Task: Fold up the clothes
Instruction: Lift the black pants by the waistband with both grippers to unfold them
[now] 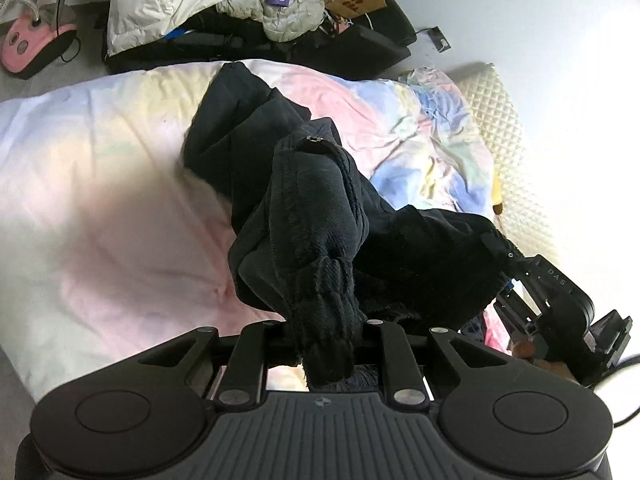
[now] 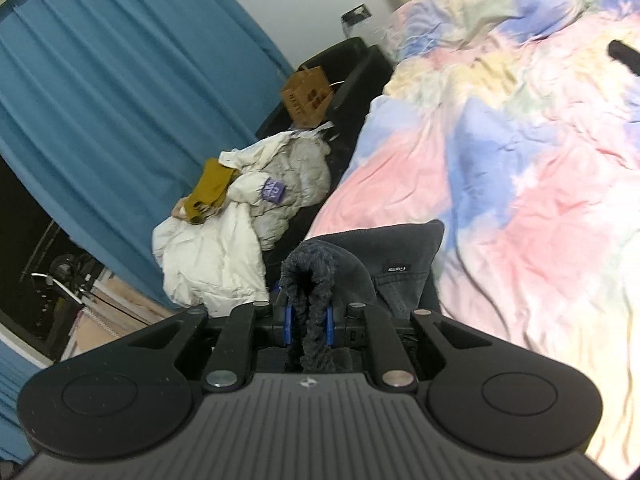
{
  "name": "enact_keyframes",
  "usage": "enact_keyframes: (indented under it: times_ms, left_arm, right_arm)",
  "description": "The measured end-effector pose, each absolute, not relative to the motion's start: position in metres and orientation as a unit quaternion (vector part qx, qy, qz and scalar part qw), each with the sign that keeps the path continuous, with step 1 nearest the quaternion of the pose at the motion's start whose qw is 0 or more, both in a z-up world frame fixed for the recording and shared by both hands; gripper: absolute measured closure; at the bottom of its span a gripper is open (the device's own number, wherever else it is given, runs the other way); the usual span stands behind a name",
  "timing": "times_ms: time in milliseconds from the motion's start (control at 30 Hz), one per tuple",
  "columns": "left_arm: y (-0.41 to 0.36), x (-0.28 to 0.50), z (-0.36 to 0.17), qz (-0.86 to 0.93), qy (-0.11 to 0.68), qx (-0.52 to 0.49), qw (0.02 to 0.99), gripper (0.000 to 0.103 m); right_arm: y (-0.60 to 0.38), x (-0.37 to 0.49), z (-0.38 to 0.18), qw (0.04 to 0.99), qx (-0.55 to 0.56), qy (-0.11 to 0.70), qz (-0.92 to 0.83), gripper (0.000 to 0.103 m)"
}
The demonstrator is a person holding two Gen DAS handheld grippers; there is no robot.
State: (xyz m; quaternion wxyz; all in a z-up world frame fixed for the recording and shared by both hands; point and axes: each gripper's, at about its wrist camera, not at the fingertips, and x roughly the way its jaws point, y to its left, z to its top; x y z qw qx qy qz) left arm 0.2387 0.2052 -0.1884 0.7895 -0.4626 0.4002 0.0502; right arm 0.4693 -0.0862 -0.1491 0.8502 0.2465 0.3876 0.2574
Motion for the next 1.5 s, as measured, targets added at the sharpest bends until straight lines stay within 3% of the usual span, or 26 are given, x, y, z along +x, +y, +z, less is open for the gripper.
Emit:
enact_keyframes:
  times_ms: [500,1033,1500]
  left_arm:
    - [0.153,0.168,-0.161,0.04,0.363,-0.49,0.792,0.083]
    - [-0.093,0.145,-0.171,0.152,0.289,-0.536,0.779,0.082]
    - [-0.248,0.213,-0.224,0.193,0.334,-0.502,0.774,0.082]
  right_arm:
    - [-0.128,0.435,-0.103,0.857,0.248,0.376,0.25,0.088]
    - [-0.263,0.498,-0.111,0.809,0.205,0.388,0.392,0.089]
    - [-0.355,0.566,-0.177,0.778,0.177,0.427,0.425,0.089]
